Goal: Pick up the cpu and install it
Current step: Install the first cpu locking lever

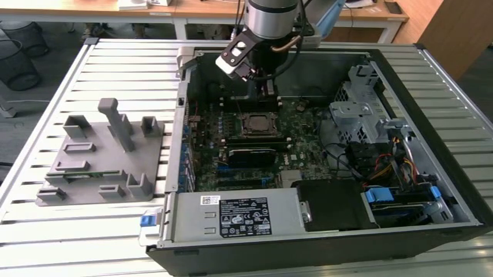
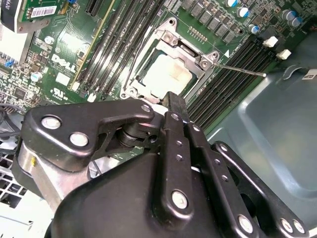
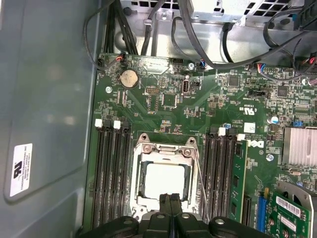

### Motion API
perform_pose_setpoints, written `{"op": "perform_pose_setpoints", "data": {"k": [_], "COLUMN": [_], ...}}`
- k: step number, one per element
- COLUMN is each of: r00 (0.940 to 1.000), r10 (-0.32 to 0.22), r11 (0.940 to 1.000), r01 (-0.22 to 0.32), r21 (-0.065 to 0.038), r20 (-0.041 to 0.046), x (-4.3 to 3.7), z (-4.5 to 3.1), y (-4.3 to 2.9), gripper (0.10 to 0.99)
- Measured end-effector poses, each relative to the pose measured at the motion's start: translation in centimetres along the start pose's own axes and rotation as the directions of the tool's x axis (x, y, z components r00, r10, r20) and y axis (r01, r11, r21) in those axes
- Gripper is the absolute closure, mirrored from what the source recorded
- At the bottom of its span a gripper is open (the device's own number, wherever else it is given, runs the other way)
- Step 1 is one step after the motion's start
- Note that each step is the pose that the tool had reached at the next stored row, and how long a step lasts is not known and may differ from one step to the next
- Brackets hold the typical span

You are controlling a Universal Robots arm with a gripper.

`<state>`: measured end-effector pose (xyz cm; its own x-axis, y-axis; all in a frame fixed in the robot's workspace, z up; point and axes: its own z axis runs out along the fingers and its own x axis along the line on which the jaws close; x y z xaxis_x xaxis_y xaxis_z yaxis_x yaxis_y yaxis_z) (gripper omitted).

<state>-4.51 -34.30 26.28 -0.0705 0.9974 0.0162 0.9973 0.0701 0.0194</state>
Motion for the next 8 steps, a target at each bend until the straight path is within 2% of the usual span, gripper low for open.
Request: {"op": "perform_pose_setpoints", "data": {"k": [8], "r00": [1.0000], "r10": [0.000], "r11": [1.0000], "r01": [0.000], "r21": [0.000], "r20": [0.0000], "x": [0.01], "z": [-0.48], "y": [0.01], "gripper": [0.980]}}
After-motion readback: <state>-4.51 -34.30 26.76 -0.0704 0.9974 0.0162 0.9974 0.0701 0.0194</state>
